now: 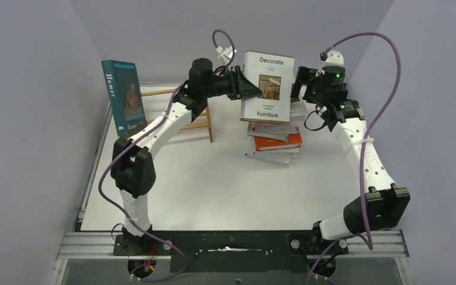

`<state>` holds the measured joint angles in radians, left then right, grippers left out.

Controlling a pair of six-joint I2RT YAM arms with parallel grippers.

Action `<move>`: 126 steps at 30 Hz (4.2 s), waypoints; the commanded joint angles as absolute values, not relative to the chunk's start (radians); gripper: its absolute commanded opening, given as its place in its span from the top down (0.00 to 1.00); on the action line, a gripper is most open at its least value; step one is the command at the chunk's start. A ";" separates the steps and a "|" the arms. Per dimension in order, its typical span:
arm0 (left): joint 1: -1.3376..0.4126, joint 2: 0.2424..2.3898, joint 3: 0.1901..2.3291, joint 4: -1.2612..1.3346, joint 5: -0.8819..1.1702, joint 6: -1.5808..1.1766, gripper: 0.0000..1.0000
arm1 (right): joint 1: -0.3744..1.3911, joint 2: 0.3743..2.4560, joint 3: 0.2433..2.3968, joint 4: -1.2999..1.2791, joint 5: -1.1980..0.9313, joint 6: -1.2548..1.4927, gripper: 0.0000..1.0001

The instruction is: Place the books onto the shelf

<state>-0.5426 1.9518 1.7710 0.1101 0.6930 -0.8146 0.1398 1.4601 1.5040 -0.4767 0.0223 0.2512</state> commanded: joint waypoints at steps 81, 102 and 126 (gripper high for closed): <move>0.048 1.418 1.066 0.133 -0.261 -0.105 0.52 | 0.106 1.335 1.337 -0.368 0.021 0.268 0.02; -0.050 1.306 1.458 -0.125 -0.019 -0.328 0.52 | 0.104 1.345 1.396 -0.415 0.083 0.287 0.02; -0.535 1.882 1.699 0.094 0.423 -0.662 0.35 | -0.010 1.538 1.561 -0.542 0.008 0.280 0.02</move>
<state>-0.5285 1.8755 1.6093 -0.0238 0.3401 -0.6044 -0.0124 1.5471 1.5349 -0.5568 0.0422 0.2775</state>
